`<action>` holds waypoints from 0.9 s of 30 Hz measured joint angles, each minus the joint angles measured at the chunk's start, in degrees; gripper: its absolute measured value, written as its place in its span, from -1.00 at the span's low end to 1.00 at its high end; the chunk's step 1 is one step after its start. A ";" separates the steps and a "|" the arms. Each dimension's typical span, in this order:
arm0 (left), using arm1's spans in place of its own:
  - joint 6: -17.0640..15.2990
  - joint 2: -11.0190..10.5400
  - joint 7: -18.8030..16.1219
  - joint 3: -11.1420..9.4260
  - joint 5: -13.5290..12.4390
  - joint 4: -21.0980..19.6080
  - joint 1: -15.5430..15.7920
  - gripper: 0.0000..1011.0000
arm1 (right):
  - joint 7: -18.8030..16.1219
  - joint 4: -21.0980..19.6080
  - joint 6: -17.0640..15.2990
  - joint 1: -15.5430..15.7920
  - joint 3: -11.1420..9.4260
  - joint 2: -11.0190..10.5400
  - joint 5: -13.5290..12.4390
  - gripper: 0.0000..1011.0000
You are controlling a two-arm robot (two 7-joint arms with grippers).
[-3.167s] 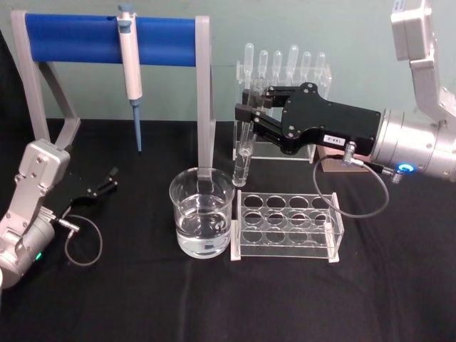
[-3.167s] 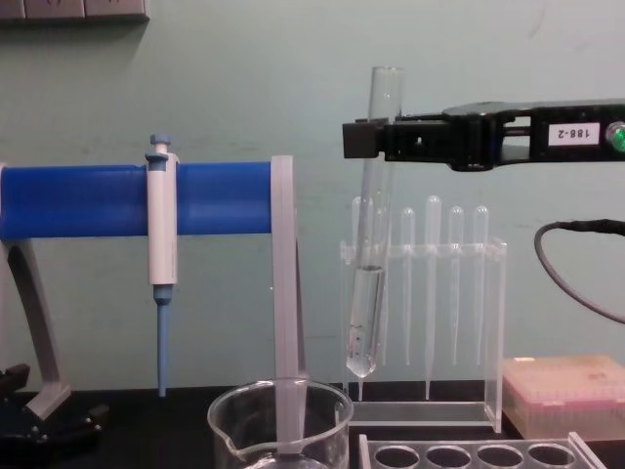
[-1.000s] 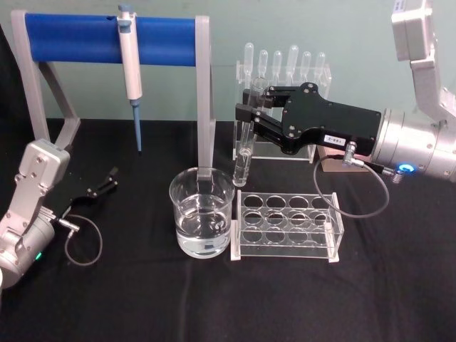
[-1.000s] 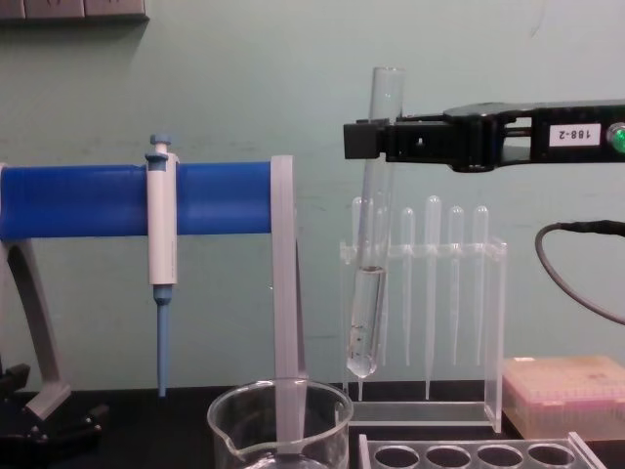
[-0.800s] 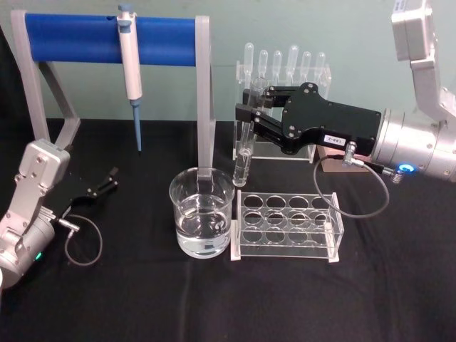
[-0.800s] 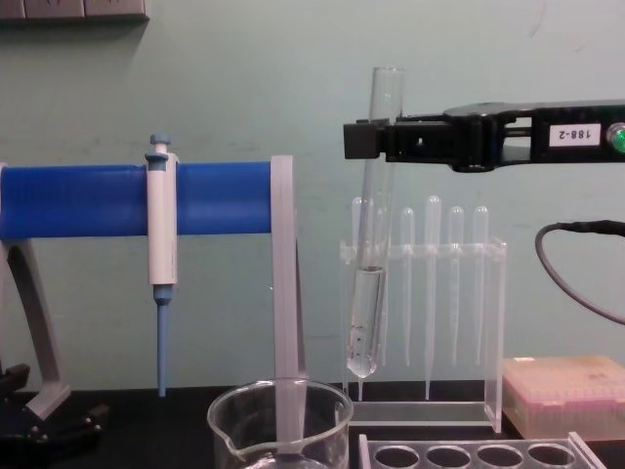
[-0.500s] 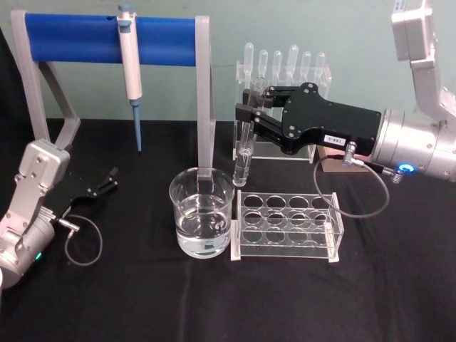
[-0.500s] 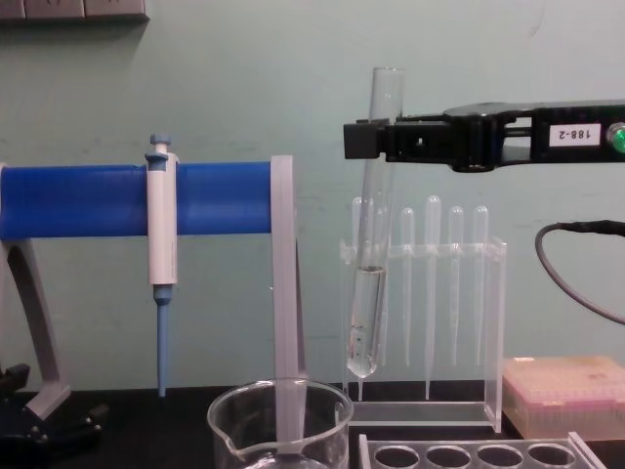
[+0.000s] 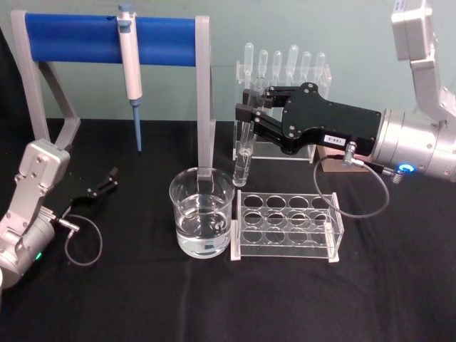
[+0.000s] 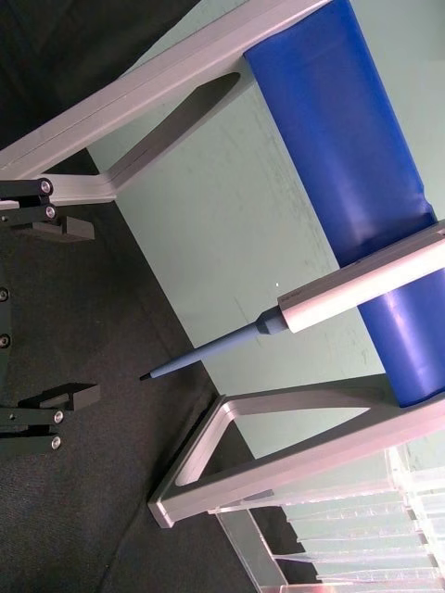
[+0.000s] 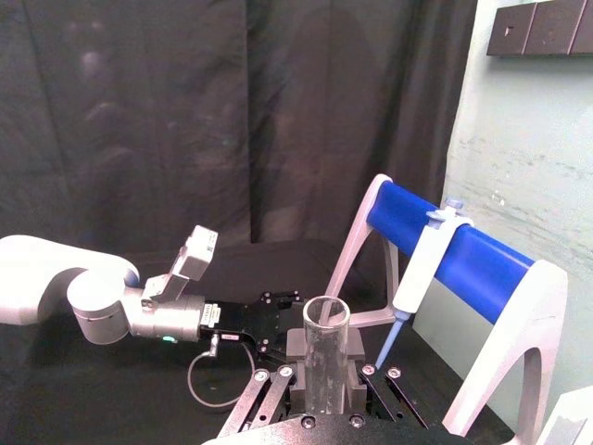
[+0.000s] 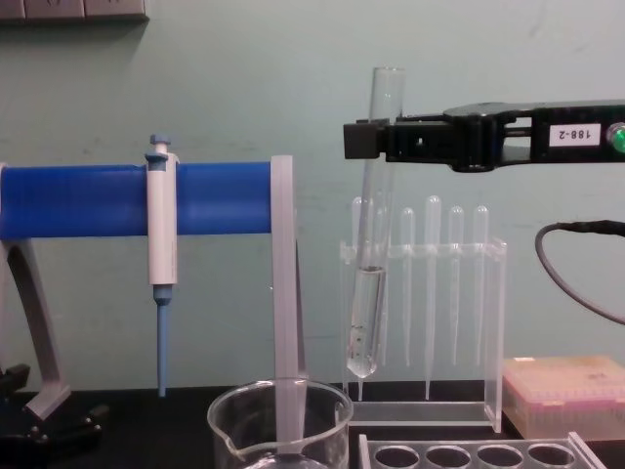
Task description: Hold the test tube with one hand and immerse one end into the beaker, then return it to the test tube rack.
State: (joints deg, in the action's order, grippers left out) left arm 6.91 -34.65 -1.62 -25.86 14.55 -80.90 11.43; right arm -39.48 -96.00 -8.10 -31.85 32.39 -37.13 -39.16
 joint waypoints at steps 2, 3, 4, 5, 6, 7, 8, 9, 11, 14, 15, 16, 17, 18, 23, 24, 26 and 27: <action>0.00 0.00 0.00 0.00 0.00 0.00 0.00 0.98 | 0.00 0.00 0.00 0.00 0.00 0.00 0.00 -0.52; 0.00 0.00 0.00 0.00 0.00 0.00 -0.01 0.98 | 0.00 0.00 0.00 0.00 0.00 0.00 0.00 -0.52; 0.00 0.00 0.00 0.00 0.00 0.00 0.00 0.98 | 0.00 0.00 0.00 0.00 0.00 0.00 0.00 -0.52; 0.00 0.00 0.00 0.00 0.00 0.00 0.00 0.98 | 0.00 0.00 0.00 0.00 0.00 0.00 0.00 -0.52; 0.00 0.00 0.00 0.00 0.00 0.00 0.00 0.98 | 0.00 0.00 0.00 0.00 0.00 0.00 0.00 -0.52; 0.00 0.00 0.00 0.00 0.00 0.00 0.00 0.98 | 0.00 0.00 0.00 0.00 0.00 0.00 0.00 -0.52; 0.00 0.00 0.00 0.00 0.00 0.00 0.00 0.98 | 0.00 0.00 0.00 0.00 0.00 0.00 0.00 -0.52; 0.00 0.00 0.00 0.00 0.00 0.00 0.00 0.98 | 0.00 0.00 0.00 0.00 0.00 0.00 0.00 -0.52; 0.00 0.00 0.00 0.00 0.00 0.00 0.00 0.98 | 0.00 0.00 0.00 0.00 0.00 0.00 0.00 -0.52; 0.00 0.00 0.00 0.00 0.00 0.00 0.00 0.98 | 0.00 0.00 0.00 0.00 0.00 0.00 0.00 -0.52; 0.00 0.00 0.00 0.00 0.00 0.00 0.00 0.98 | 0.00 0.00 0.00 0.00 0.00 0.00 0.00 -0.52; 0.00 0.00 0.00 0.00 0.00 0.00 0.00 0.98 | 0.00 0.00 0.00 0.00 0.00 0.00 0.00 -0.52; 0.00 0.00 0.00 0.00 0.00 0.00 0.00 0.98 | 0.00 0.00 0.00 0.00 0.00 0.00 0.00 -0.52; 0.00 0.00 0.00 0.00 0.00 0.00 0.00 0.98 | 0.00 0.00 0.00 0.00 0.00 0.00 0.00 -0.52; 0.00 0.00 0.00 0.00 0.00 0.00 0.00 0.98 | 0.00 0.00 0.00 0.00 0.00 0.00 0.00 -0.52; 0.00 0.00 0.00 0.00 0.00 0.00 0.00 0.98 | 0.00 0.00 0.00 0.00 0.00 0.00 0.00 -0.52; 0.00 0.00 0.00 0.00 0.00 0.00 0.00 0.98 | 0.00 0.00 0.00 0.00 0.00 0.00 0.00 -0.52; 0.00 0.00 0.00 0.00 0.00 0.00 0.00 0.98 | 0.00 0.00 0.00 0.00 0.00 0.00 0.00 -0.52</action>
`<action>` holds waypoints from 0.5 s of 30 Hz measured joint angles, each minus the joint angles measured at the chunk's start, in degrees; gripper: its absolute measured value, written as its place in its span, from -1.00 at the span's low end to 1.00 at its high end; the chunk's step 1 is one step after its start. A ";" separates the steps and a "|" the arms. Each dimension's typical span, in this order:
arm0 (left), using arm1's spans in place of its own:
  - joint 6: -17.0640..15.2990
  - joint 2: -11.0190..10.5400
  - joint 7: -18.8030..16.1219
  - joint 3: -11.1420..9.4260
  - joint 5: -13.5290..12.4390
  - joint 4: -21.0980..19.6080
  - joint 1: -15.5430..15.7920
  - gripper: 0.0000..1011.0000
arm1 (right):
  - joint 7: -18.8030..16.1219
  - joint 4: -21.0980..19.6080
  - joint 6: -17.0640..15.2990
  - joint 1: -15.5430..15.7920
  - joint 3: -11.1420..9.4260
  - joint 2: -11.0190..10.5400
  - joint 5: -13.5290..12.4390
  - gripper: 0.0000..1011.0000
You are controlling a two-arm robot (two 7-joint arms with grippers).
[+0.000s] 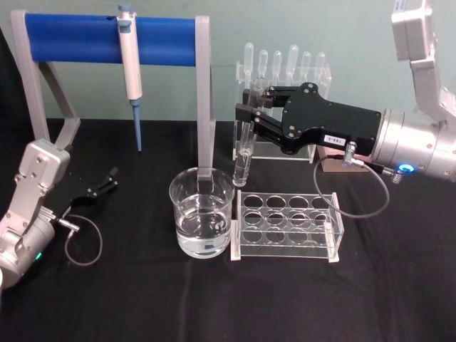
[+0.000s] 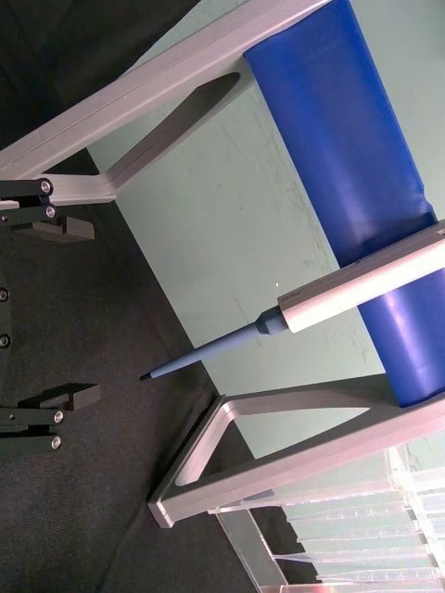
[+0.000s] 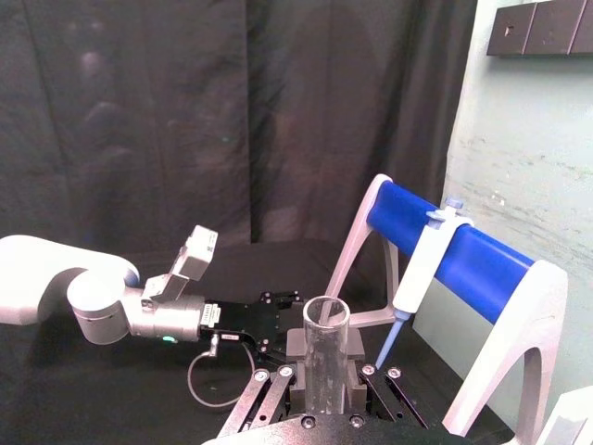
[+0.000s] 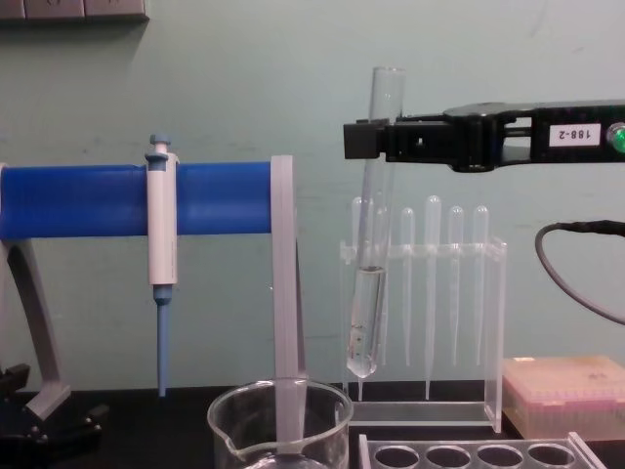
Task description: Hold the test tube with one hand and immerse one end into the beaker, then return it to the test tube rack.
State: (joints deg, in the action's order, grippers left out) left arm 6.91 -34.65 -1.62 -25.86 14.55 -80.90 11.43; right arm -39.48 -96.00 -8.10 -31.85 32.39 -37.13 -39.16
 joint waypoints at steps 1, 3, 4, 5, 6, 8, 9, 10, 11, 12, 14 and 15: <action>0.00 0.00 0.00 0.00 0.00 0.00 0.00 0.98 | 0.00 0.00 0.00 0.00 0.00 0.00 0.00 -0.52; 0.00 0.00 0.00 0.00 0.00 0.00 0.00 0.98 | 0.00 0.00 0.00 0.00 0.00 0.00 0.00 -0.52; 0.00 0.00 0.00 0.00 0.00 0.00 0.00 0.98 | 0.00 0.00 0.00 0.00 0.00 0.00 0.00 -0.52; 0.00 0.00 0.00 0.00 0.00 0.00 0.00 0.98 | 0.00 0.00 0.00 0.00 0.00 0.00 0.00 -0.52; 0.00 0.00 0.00 0.00 0.00 0.00 0.00 0.98 | 0.00 0.00 0.00 0.00 0.00 0.00 0.00 -0.52; 0.00 0.00 0.00 0.00 0.00 0.00 0.00 0.98 | 0.00 0.00 0.00 0.00 0.00 0.00 0.00 -0.52; 0.00 0.00 0.00 0.00 0.00 0.00 0.00 0.98 | 0.00 0.00 0.00 0.00 0.00 0.00 0.00 -0.52; 0.00 0.00 0.00 0.00 0.00 0.00 0.00 0.98 | 0.00 0.00 0.00 0.00 0.00 0.00 0.00 -0.52; 0.00 0.00 0.00 0.00 0.00 0.00 0.00 0.98 | 0.00 0.00 0.00 0.00 0.00 0.00 0.00 -0.52; 0.00 0.00 0.00 0.00 0.00 0.00 0.00 0.98 | 0.00 0.00 0.00 0.00 0.00 0.00 0.00 -0.52; 0.00 0.00 0.00 0.00 0.00 0.00 0.00 0.98 | 0.00 0.00 0.00 0.00 0.00 0.00 0.00 -0.52; 0.00 0.00 0.00 0.00 0.00 0.00 0.00 0.98 | 0.00 0.00 0.00 0.00 0.00 0.00 0.00 -0.52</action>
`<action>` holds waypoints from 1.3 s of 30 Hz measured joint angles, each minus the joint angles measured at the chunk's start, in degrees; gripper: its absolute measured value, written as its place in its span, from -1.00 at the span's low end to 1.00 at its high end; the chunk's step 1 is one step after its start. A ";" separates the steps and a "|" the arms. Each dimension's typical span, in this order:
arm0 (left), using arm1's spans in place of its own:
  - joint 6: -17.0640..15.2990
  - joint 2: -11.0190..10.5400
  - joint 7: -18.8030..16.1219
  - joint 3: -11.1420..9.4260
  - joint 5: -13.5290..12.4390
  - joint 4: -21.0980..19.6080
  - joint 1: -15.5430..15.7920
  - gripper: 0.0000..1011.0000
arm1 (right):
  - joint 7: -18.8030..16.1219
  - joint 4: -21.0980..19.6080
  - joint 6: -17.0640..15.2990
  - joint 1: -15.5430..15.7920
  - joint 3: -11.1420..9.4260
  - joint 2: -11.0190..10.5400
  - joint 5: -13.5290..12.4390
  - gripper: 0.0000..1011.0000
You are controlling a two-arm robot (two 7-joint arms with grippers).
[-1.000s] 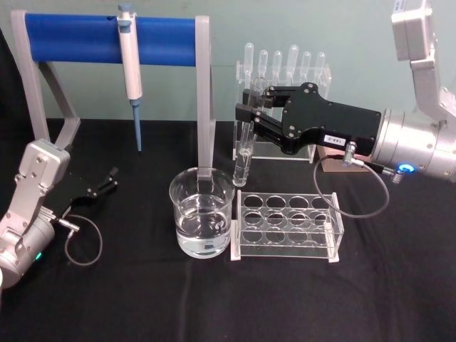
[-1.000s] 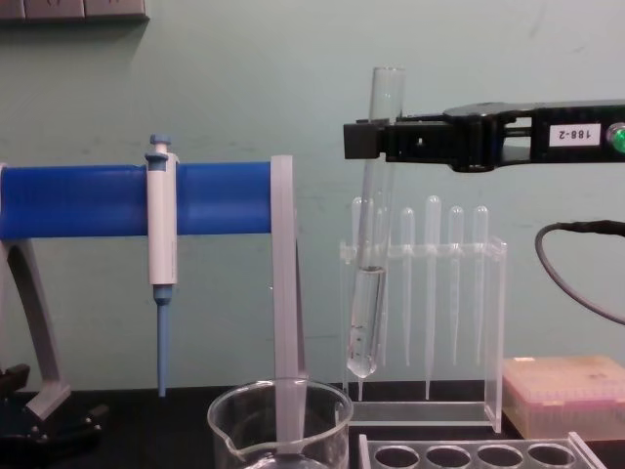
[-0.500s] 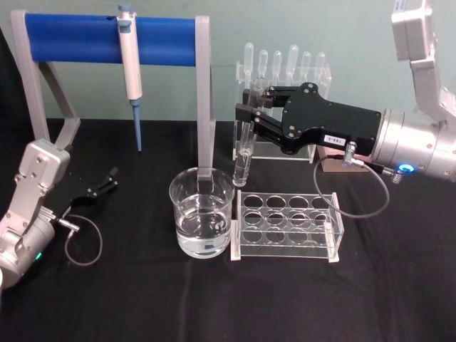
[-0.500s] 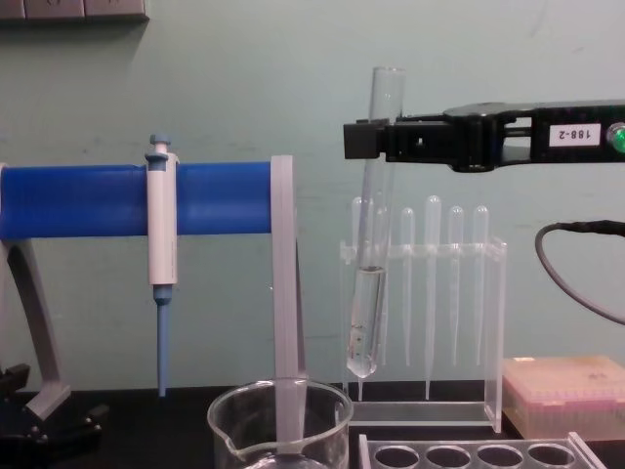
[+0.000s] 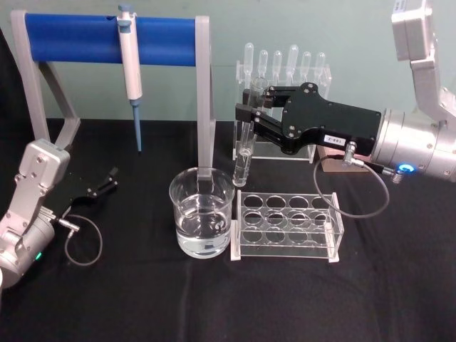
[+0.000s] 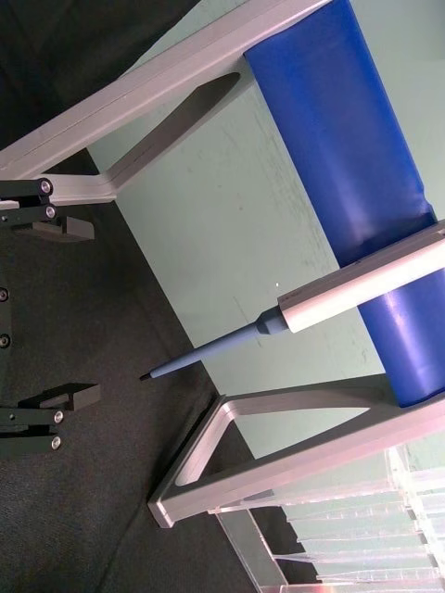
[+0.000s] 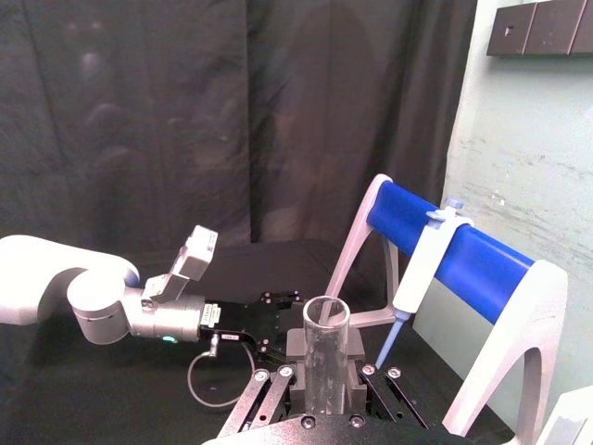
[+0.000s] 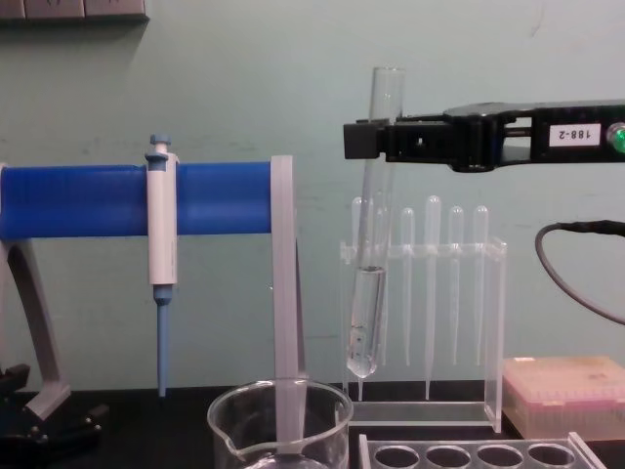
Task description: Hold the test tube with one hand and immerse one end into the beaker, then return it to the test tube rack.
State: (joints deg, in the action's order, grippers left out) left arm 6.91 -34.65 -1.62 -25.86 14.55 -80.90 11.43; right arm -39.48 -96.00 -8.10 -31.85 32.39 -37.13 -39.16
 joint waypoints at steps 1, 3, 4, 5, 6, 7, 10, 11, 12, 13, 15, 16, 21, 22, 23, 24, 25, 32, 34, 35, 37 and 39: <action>0.00 0.00 0.00 0.00 0.00 0.00 0.00 0.98 | 0.00 0.00 0.00 0.00 0.00 0.00 0.00 -0.52; 0.00 0.00 0.00 0.00 0.00 0.00 0.00 0.98 | 0.00 0.00 0.00 0.00 0.00 0.00 0.00 -0.52; 0.00 0.00 0.00 0.00 0.00 0.00 0.00 0.98 | 0.00 0.00 0.00 0.00 0.00 0.00 0.00 -0.52; 0.00 0.00 0.00 0.00 0.00 0.00 0.00 0.98 | 0.00 0.00 0.00 0.00 0.00 0.00 0.00 -0.52; 0.00 0.00 0.00 0.00 0.00 0.00 0.00 0.98 | 0.00 0.00 0.00 0.00 0.00 0.00 0.00 -0.52; 0.00 0.00 0.00 0.00 0.00 0.00 0.00 0.98 | 0.00 0.00 0.00 0.00 0.00 0.00 0.00 -0.52; 0.00 0.00 0.00 0.00 0.00 0.00 0.00 0.98 | 0.00 0.00 0.00 0.00 0.00 0.00 0.00 -0.52; 0.00 0.00 0.00 0.00 0.00 0.00 0.00 0.98 | 0.00 0.00 0.00 0.00 0.00 0.00 0.00 -0.52; 0.00 0.00 0.00 0.00 0.00 0.00 0.00 0.98 | 0.00 0.00 0.00 0.00 0.00 0.00 0.00 -0.52; 0.00 0.00 0.00 0.00 0.00 0.00 0.00 0.98 | 0.00 0.00 0.00 0.00 0.00 0.00 0.00 -0.52; 0.00 0.00 0.00 0.00 0.00 0.00 0.00 0.98 | 0.00 0.00 0.00 0.00 0.00 0.00 0.00 -0.52; 0.00 0.00 0.00 0.00 0.00 0.00 0.00 0.98 | 0.00 0.00 0.00 0.00 0.00 0.00 0.00 -0.52; 0.00 0.00 0.00 0.00 0.00 0.00 0.00 0.98 | 0.00 0.19 0.00 -0.84 0.75 0.41 0.41 -0.52; 0.00 0.00 0.00 0.00 0.00 0.00 0.00 0.98 | 0.00 0.19 0.00 -0.84 0.75 0.41 0.41 -0.52; 0.00 0.00 0.00 0.00 0.00 0.00 0.00 0.98 | 0.00 0.35 -0.04 -1.42 1.29 0.85 0.81 -0.52; 0.00 0.00 0.00 0.00 0.00 0.00 0.00 0.98 | -0.01 0.46 -0.11 -1.70 1.53 1.09 0.94 -0.52; 0.00 0.00 0.00 0.00 0.00 0.00 0.00 0.98 | -0.01 0.78 -0.30 -2.33 2.06 1.66 1.15 -0.52; 0.00 0.00 0.00 0.00 0.00 0.00 0.00 0.98 | -0.18 2.73 -0.56 -4.59 4.34 4.63 1.92 -0.52; 0.00 0.00 0.00 0.00 0.00 0.00 0.00 0.98 | -0.28 3.33 -0.49 -4.93 4.79 5.19 2.11 -0.52; 0.00 0.00 0.00 0.00 0.00 0.00 0.00 0.98 | -0.40 4.08 -0.35 -5.25 5.24 5.81 2.28 -0.52; 0.00 0.00 0.00 0.00 0.00 0.00 0.00 0.98 | -0.56 4.76 -0.16 -5.51 5.67 6.34 2.47 -0.52; 0.00 0.00 0.00 0.00 0.00 0.00 0.00 0.98 | -0.69 5.88 0.19 -5.69 6.17 6.92 2.75 -0.52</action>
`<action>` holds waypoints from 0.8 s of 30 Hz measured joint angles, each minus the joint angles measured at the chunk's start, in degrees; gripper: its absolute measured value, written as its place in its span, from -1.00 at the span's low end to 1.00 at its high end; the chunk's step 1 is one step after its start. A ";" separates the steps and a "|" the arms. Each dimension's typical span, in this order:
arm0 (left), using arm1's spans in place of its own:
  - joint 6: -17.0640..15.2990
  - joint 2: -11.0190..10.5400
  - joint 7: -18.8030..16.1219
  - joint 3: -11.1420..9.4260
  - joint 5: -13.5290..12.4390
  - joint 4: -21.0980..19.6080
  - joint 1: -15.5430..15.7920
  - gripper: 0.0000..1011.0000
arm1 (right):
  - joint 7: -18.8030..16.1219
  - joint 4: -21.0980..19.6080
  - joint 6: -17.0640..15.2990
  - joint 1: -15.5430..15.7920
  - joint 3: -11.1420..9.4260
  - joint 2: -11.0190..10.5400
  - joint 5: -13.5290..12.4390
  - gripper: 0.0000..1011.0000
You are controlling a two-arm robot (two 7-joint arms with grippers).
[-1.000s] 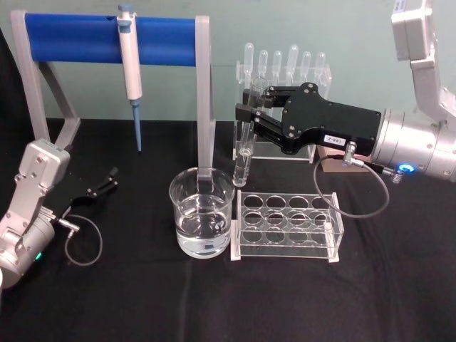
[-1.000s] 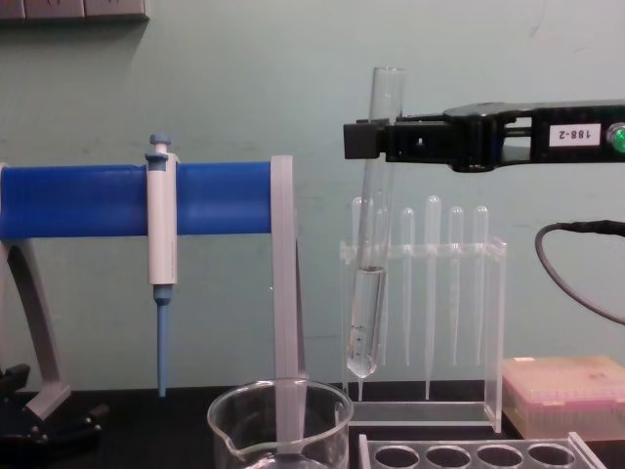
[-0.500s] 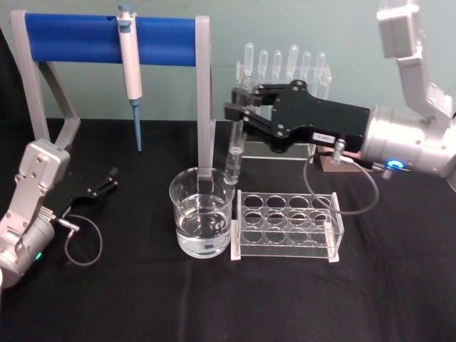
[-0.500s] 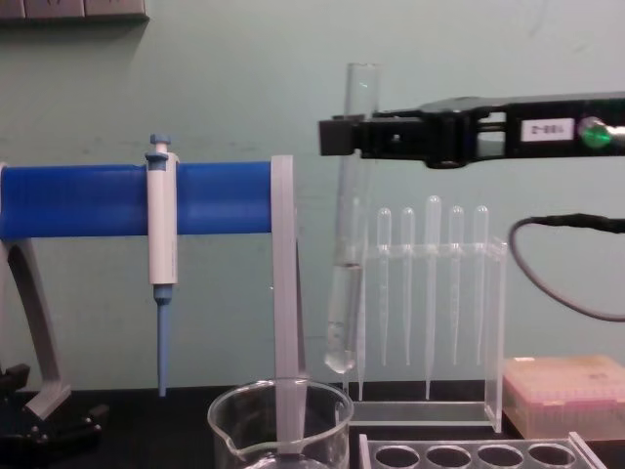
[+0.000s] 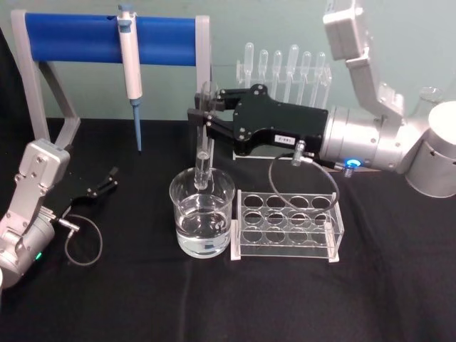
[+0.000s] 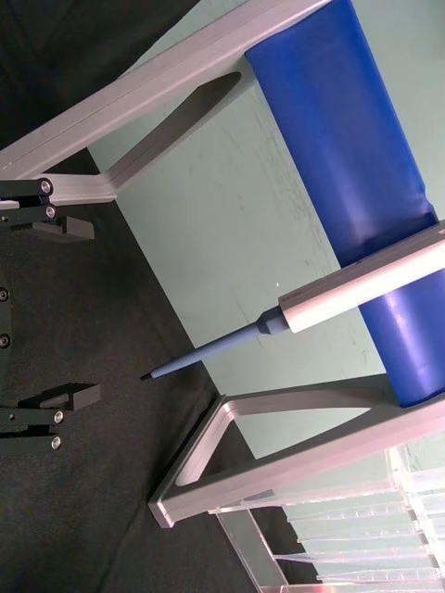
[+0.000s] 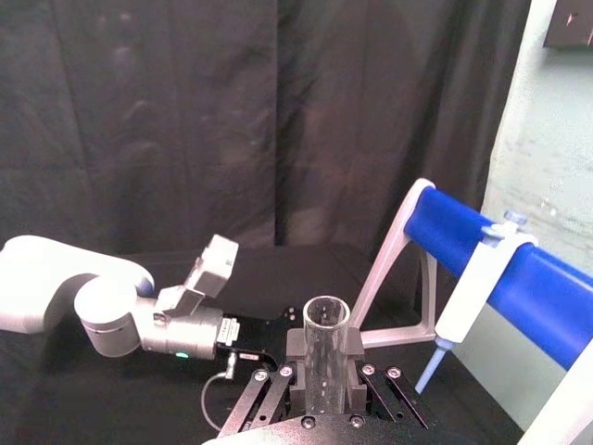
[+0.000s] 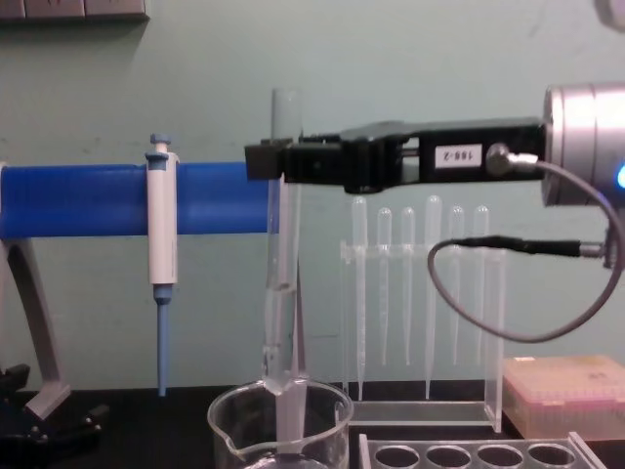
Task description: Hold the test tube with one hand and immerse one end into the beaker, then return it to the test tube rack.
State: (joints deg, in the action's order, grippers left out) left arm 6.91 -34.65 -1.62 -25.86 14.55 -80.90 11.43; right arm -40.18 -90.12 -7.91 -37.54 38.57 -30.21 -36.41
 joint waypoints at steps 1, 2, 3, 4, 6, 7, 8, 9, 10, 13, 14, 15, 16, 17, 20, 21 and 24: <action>0.00 0.00 0.00 0.00 0.00 0.00 0.00 0.98 | -0.06 0.36 0.16 -0.02 0.13 0.16 0.09 -0.52; 0.00 0.00 0.00 0.00 0.00 0.00 0.00 0.98 | -0.19 0.98 0.45 -0.02 0.34 0.42 0.22 -0.52; 0.00 0.00 0.00 0.00 0.00 0.00 0.00 0.98 | -0.32 1.36 0.68 -0.02 0.43 0.58 0.25 -0.52; 0.00 0.00 0.00 0.00 0.00 0.00 0.00 0.98 | -0.55 2.15 1.15 0.03 0.58 0.81 0.30 -0.52; 0.00 0.00 0.00 0.00 0.00 0.00 0.00 0.98 | -0.80 2.87 1.62 0.13 0.71 1.00 0.42 -0.52; 0.00 0.00 0.00 0.00 0.00 0.00 0.00 0.98 | -0.89 3.15 1.85 0.20 0.77 1.08 0.51 -0.52; 0.00 0.00 0.00 0.00 0.00 0.00 0.00 0.98 | -1.09 3.76 2.33 0.37 0.86 1.21 0.69 -0.52; 0.00 0.00 0.00 0.00 0.00 0.00 0.00 0.98 | -1.23 4.06 2.56 0.47 0.90 1.27 0.76 -0.52; 0.00 0.00 0.00 0.00 0.00 0.00 0.00 0.98 | -1.32 4.29 2.76 0.57 0.93 1.33 0.82 -0.52; 0.00 0.00 0.00 0.00 0.00 0.00 0.00 0.98 | -1.79 5.42 3.65 1.06 1.04 1.60 1.07 -0.52; 0.00 0.00 0.00 0.00 0.00 0.00 0.00 0.98 | -1.95 5.96 4.00 1.31 1.07 1.74 1.14 -0.52; 0.00 0.00 0.00 0.00 0.00 0.00 0.00 0.98 | -2.04 6.26 4.18 1.47 1.07 1.81 1.15 -0.52; 0.00 0.00 0.00 0.00 0.00 0.00 0.00 0.98 | -2.10 6.55 4.38 1.62 1.07 1.88 1.17 -0.52; 0.00 0.00 0.00 0.00 0.00 0.00 0.00 0.98 | -2.14 6.84 4.56 1.80 1.07 1.96 1.17 -0.52; 0.00 0.00 0.00 0.00 0.00 0.00 0.00 0.98 | -2.29 7.76 5.13 2.54 1.04 2.28 1.21 -0.52; 0.00 0.00 0.00 0.00 0.00 0.00 0.00 0.98 | -2.39 8.16 5.39 2.89 1.04 2.41 1.32 -0.52; 0.00 0.00 0.00 0.00 0.00 0.00 0.00 0.98 | -2.51 8.64 5.71 3.29 1.14 2.51 1.69 -0.52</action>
State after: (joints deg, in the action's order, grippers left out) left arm 6.91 -34.64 -1.62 -25.86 14.55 -80.90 11.43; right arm -42.69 -81.48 -2.20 -34.26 39.71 -27.70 -34.72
